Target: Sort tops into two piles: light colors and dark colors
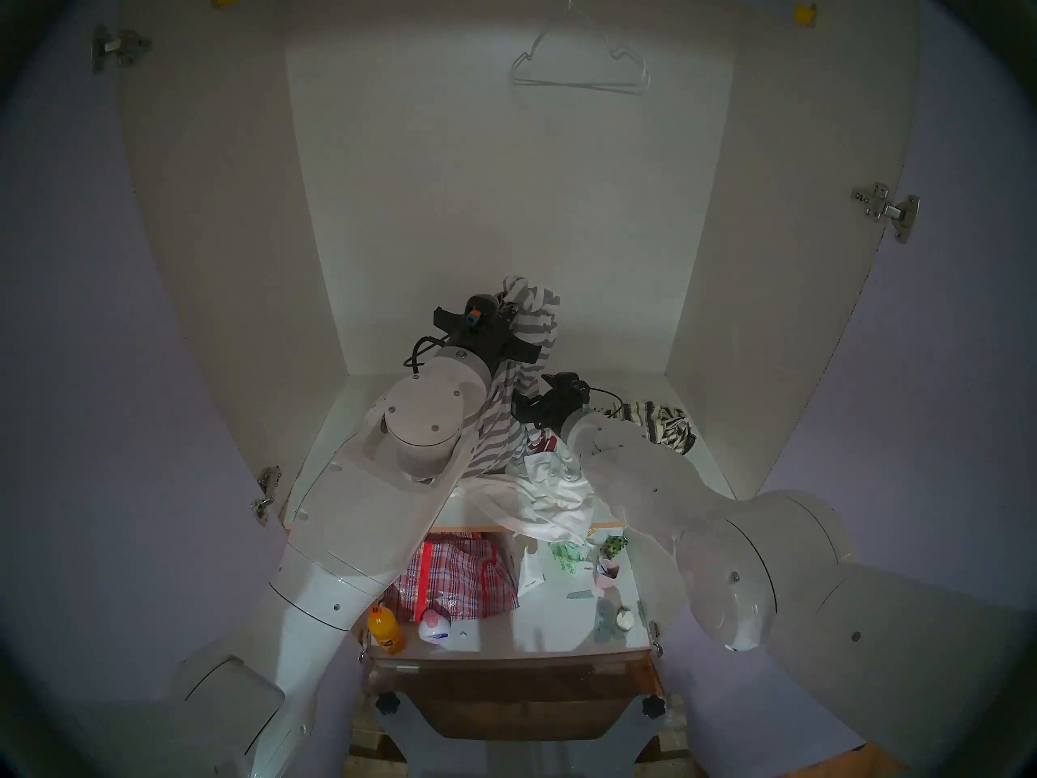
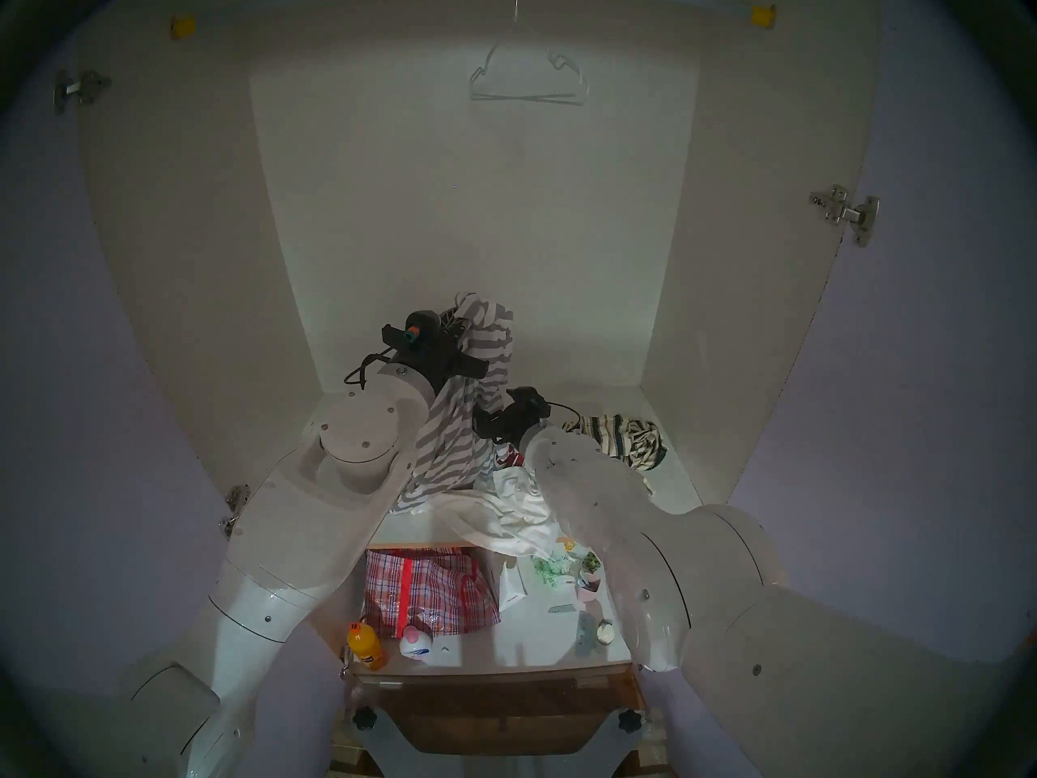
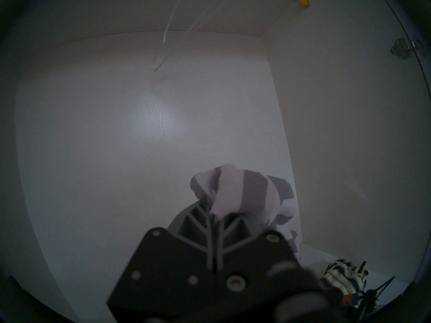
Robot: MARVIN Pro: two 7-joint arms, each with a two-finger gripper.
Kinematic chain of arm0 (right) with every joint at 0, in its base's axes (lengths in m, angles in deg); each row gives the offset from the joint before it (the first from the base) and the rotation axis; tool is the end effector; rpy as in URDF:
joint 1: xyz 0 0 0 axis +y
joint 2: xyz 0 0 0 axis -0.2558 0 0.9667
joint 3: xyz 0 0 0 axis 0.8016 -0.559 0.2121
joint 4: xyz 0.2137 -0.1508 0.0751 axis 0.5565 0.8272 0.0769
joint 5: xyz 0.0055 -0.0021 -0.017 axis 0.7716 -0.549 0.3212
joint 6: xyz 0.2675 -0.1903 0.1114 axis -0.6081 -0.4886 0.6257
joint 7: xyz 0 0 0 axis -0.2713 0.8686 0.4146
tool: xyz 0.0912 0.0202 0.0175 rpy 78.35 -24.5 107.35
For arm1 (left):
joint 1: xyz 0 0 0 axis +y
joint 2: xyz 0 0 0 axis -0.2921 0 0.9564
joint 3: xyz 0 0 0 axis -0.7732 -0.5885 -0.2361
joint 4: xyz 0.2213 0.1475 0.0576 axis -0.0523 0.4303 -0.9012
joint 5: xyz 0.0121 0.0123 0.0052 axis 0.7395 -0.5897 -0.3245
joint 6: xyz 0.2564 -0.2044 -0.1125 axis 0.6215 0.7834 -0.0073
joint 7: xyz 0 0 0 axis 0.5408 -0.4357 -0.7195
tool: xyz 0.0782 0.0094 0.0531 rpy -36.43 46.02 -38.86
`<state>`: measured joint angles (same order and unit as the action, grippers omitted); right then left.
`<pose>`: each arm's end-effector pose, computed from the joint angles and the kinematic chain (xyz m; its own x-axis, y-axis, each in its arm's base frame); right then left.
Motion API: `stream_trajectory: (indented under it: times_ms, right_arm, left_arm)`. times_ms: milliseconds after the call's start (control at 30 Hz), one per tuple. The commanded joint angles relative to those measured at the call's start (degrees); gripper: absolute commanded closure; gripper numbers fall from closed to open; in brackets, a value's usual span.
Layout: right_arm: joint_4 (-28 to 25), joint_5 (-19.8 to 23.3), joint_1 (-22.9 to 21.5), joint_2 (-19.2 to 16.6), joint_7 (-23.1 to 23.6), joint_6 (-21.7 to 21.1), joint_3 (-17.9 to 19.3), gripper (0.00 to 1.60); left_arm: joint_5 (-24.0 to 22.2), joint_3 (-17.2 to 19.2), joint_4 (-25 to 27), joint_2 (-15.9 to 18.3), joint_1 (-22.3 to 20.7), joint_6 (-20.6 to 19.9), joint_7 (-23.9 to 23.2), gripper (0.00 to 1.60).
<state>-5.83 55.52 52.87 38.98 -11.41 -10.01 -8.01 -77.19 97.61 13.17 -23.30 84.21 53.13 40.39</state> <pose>0.6073 0.1172 -0.3203 0.0412 -0.0345 0.9986 0.5093 -0.8591 -0.0507 0.5055 -0.1210 -0.1183 -0.2680 -0.1744 0.9475 -0.2728 -0.9295 -0.2482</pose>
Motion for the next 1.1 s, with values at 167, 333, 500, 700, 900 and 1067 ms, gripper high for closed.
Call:
stream_trajectory:
  times_ms: [167,333,500,700,900,1067]
  right_arm:
    - [-4.25,3.14,1.98,-1.17,11.98,9.37,3.28,0.00]
    - [-4.22,2.80,2.39,-0.62,14.85,10.08,4.68,0.00]
    - [-3.20,0.87,1.73,1.35,9.20,10.10,3.63,0.00]
    - [-0.81,-1.42,0.16,3.38,-0.62,9.73,2.38,1.19]
    - [0.27,-6.01,-1.06,2.36,-12.53,10.55,0.39,1.60]
    - [0.82,-7.77,-3.20,0.42,-21.80,8.65,-0.49,1.60]
  left_arm:
    - [0.86,0.05,-2.50,-0.58,-4.21,0.68,-0.28,1.60]
    - [0.02,0.03,-1.43,-1.78,-4.36,0.50,-0.51,1.60]
    - [-1.21,0.13,-1.00,-2.21,-4.62,0.00,-1.28,1.60]
    - [-1.06,0.01,-1.36,-1.68,-4.35,-0.18,-1.32,1.60]
    - [0.97,0.46,-2.75,-0.70,-4.04,0.64,1.02,1.60]
    - [1.25,2.23,-3.19,-0.20,-2.29,1.30,3.60,1.22]
